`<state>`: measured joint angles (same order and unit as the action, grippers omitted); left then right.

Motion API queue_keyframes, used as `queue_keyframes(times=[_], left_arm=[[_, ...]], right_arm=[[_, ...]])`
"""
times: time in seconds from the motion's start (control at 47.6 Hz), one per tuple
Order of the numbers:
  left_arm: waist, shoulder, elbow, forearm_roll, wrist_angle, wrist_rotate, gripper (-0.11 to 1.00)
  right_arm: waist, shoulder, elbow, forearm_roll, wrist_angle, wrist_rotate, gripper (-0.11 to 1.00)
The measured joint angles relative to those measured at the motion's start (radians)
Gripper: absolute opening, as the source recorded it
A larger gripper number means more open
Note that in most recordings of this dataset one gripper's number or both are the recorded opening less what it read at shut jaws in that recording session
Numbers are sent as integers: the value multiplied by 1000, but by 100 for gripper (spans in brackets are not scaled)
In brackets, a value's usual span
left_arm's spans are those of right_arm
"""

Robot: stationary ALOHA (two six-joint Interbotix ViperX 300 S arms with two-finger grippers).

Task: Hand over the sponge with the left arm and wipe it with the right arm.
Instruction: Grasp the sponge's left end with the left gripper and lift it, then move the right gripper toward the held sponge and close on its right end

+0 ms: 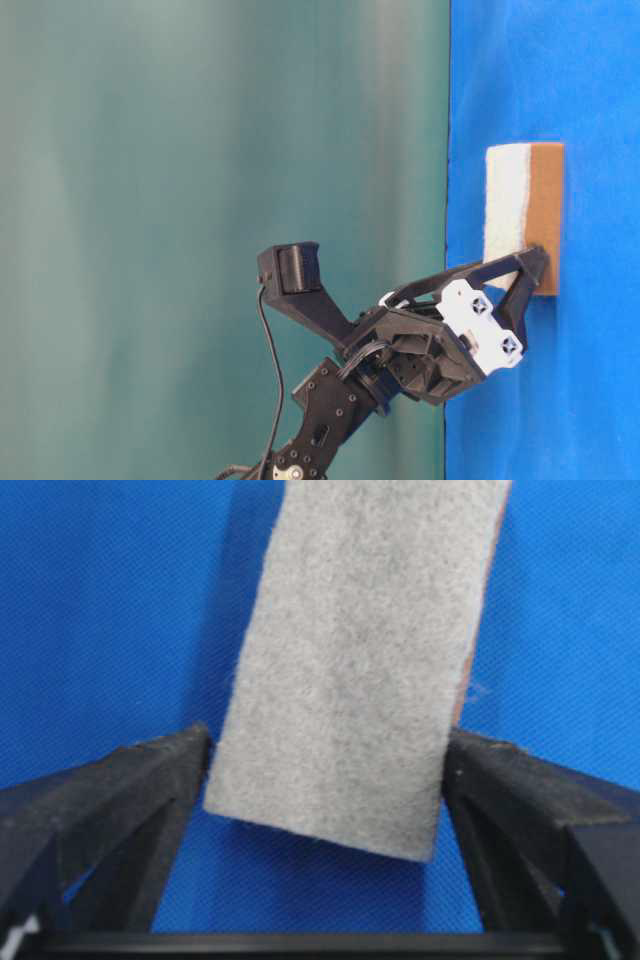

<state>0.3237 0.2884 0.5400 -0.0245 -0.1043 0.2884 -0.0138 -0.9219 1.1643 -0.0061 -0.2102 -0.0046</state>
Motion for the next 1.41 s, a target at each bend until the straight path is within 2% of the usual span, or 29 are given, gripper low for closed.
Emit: queue_keyframes(times=[0.168,0.273,0.441,0.672,0.903,1.134,1.407], left_arm=[[-12,-15,0,-2,32,2,36],[-21,-43,0,-3,49,0,22],[-49,-129,0,-3,97,-18,21],[-104,-253,2,-3,198,-94,21],[-213,-348,5,-5,295,-170,21],[-328,-373,12,-3,310,-222,21],[-345,-373,12,-5,308,-241,21]], right_arm=[[2,0,0,2,-2,0,1],[0,2,0,2,3,0,1],[0,5,0,0,6,0,1],[-8,6,0,2,8,0,1],[-29,11,0,2,25,0,1],[-38,17,0,2,34,0,1],[-38,34,-5,2,38,23,1]])
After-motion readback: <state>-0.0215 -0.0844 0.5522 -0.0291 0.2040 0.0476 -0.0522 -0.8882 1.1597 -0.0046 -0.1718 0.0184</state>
